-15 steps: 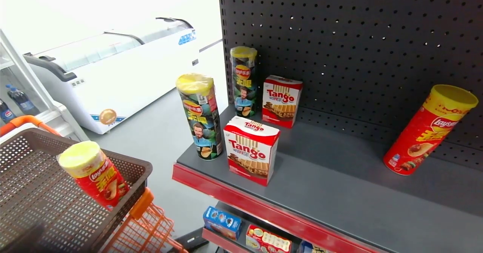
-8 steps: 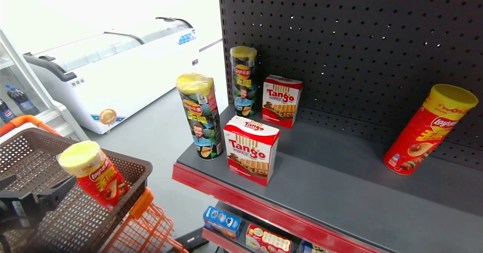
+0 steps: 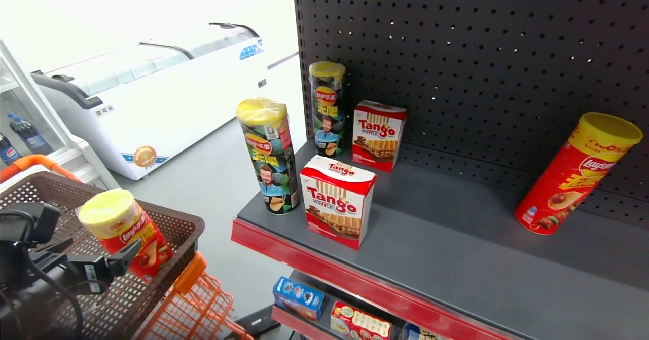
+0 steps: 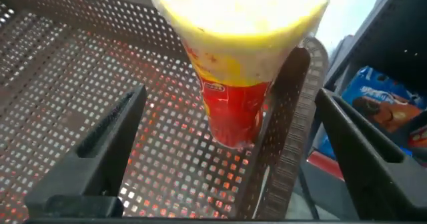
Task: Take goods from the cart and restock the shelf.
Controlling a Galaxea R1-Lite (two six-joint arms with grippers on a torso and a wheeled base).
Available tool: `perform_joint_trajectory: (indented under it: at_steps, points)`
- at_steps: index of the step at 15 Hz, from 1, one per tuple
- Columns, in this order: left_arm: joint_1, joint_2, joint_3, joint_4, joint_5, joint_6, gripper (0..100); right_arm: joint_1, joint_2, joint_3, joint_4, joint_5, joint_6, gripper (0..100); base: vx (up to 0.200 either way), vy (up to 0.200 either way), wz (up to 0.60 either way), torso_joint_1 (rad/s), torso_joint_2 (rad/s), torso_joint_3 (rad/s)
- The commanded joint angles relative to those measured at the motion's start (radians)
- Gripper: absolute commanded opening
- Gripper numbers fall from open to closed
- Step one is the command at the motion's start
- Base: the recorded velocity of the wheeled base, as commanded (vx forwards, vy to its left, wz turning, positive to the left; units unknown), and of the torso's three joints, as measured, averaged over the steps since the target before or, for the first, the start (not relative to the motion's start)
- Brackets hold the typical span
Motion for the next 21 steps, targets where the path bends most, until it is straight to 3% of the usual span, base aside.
perform_joint_trajectory:
  at_steps: [1,5,10,11,15,19,21]
  points:
    - [-0.001,0.101,0.01,-0.025,-0.001,0.001,100,0.0,0.0,0.0,0.0,0.0,0.0,100,0.0,0.0,0.0,0.0,0.0,0.0]
    - [0.004,0.237,-0.01,-0.14,0.0,0.0,100,0.0,0.0,0.0,0.0,0.0,0.0,100,0.0,0.0,0.0,0.0,0.0,0.0]
    - [0.002,0.328,-0.111,-0.167,0.0,-0.007,100,0.0,0.0,0.0,0.0,0.0,0.0,100,0.0,0.0,0.0,0.0,0.0,0.0]
    - [0.001,0.331,-0.125,-0.166,-0.001,-0.007,0,0.0,0.0,0.0,0.0,0.0,0.0,100,0.0,0.0,0.0,0.0,0.0,0.0]
    - [-0.008,0.329,-0.149,-0.157,-0.001,0.0,0,0.0,0.0,0.0,0.0,0.0,0.0,100,0.0,0.0,0.0,0.0,0.0,0.0]
    - [-0.058,0.26,-0.157,-0.152,-0.004,0.006,0,0.0,0.0,0.0,0.0,0.0,0.0,100,0.0,0.0,0.0,0.0,0.0,0.0]
    - [-0.085,0.153,-0.201,-0.057,-0.029,0.012,0,0.0,0.0,0.0,0.0,0.0,0.0,100,0.0,0.0,0.0,0.0,0.0,0.0]
